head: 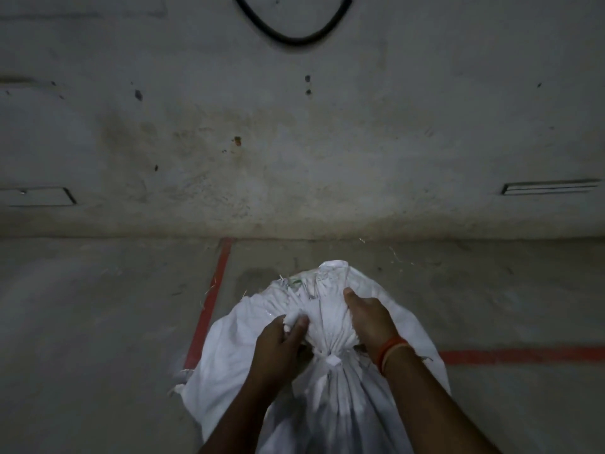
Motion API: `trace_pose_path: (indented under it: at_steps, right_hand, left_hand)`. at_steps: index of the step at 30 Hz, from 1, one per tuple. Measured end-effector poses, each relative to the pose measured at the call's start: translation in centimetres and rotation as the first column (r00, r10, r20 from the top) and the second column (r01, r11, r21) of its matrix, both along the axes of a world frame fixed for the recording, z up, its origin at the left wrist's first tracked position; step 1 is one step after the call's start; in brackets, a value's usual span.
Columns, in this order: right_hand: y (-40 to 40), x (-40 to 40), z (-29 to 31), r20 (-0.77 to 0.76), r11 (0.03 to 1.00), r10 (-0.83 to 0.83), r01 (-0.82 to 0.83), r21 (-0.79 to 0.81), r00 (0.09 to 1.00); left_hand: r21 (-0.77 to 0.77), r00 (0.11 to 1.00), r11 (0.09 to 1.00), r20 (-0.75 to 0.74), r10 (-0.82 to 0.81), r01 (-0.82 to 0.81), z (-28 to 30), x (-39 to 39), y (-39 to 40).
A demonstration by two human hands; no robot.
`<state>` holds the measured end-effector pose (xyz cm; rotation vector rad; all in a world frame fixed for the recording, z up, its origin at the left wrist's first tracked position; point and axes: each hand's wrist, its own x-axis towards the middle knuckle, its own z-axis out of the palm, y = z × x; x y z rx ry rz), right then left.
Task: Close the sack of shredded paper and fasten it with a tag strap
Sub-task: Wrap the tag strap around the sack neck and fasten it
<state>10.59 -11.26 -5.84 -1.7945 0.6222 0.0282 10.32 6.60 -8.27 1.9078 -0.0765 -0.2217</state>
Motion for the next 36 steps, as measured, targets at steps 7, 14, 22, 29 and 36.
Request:
trace_pose_path:
  at_steps: [7, 14, 22, 29, 36]
  right_hand:
    - [-1.2, -2.2, -3.3, 0.203, 0.72, 0.42, -0.189, -0.667, 0.884]
    - [-2.8, -4.9, -4.0, -0.184, 0.473, 0.74, -0.695, -0.542, 0.647]
    - [-0.8, -3.7, -6.7, -0.025, 0.585, 0.586, -0.444, -0.679, 0.81]
    - [0.1, -3.2, -6.1, 0.066, 0.648, 0.504, -0.326, -0.689, 0.861]
    - [-0.3, -3.1, -6.0, 0.048, 0.665, 0.494, -0.342, -0.664, 0.868]
  left_hand:
    - [-0.015, 0.991, 0.996, -0.103, 0.082, -0.084, -0.8, 0.2, -0.6]
    - [0.169, 0.995, 0.986, -0.098, 0.025, -0.008, -3.0, 1.8, 0.5]
    - [0.511, 0.993, 0.851, -0.035, -0.117, 0.118, -3.6, 2.4, 1.2]
    - [0.73, 0.921, 0.678, 0.2, -0.334, 0.087, 0.0, 1.5, 2.9]
    - [0.746, 0.835, 0.614, 0.148, -0.53, 0.257, -1.7, 1.2, 4.9]
